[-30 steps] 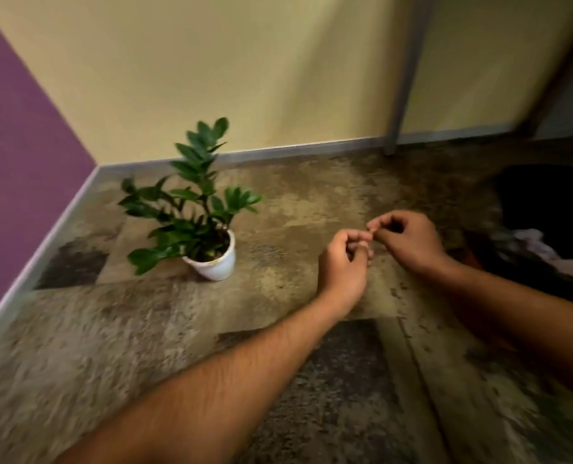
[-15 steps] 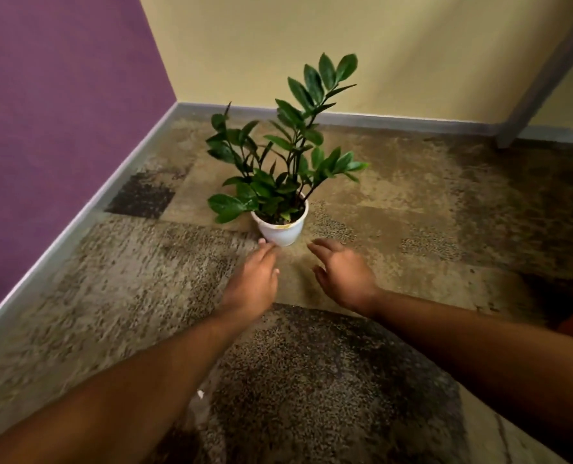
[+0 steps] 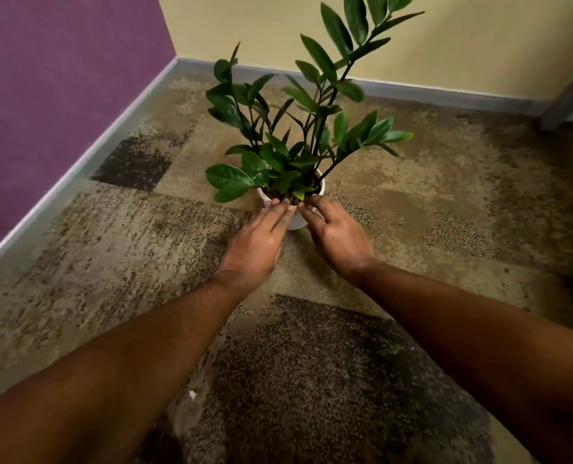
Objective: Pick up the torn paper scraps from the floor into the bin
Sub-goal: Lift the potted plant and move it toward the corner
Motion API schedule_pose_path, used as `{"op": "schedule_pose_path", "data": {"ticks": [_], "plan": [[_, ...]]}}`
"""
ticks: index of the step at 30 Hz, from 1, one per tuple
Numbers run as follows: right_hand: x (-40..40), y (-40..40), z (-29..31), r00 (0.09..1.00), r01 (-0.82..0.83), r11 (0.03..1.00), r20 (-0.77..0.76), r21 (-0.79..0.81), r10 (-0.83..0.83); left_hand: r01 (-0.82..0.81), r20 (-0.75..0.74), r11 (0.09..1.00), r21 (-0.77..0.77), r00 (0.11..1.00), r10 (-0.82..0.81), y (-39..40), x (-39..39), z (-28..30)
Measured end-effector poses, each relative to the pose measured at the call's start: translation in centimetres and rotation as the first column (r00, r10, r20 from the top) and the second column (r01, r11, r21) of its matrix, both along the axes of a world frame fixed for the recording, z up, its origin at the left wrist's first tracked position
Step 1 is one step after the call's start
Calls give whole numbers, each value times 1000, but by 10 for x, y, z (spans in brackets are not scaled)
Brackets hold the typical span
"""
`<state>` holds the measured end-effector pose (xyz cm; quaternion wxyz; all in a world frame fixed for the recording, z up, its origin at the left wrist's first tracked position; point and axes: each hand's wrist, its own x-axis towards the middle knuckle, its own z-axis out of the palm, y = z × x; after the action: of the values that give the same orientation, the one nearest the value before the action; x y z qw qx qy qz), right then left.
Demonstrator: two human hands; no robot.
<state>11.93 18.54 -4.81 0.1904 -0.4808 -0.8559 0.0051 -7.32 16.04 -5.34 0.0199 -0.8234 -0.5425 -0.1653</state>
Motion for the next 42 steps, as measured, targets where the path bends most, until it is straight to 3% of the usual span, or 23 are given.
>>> {"op": "schedule_pose_path", "data": {"ticks": [3,8,16,23,27,37,42], "plan": [[0,7,-10,1000,-2,994,16,110,1,-11,113,998,66,994,3,8,2,-1],[-5,20,-25,995,48,970,-98,239,-25,-18,224,975,223,974,-33,25,3,-2],[-22,25,-18,936,221,959,-315,178,-157,-123,262,958,258,963,53,34,11,-1],[-24,26,-19,940,217,963,-302,160,-161,-132,206,964,231,975,84,37,9,11],[-26,24,-9,933,206,966,-328,155,-147,-128,249,966,223,966,71,36,6,20],[-23,-2,33,934,225,973,-299,60,-197,-61,275,993,98,961,32,17,4,55],[-18,-13,82,940,203,979,-279,-7,-197,-50,280,998,42,959,36,5,8,93]]}}
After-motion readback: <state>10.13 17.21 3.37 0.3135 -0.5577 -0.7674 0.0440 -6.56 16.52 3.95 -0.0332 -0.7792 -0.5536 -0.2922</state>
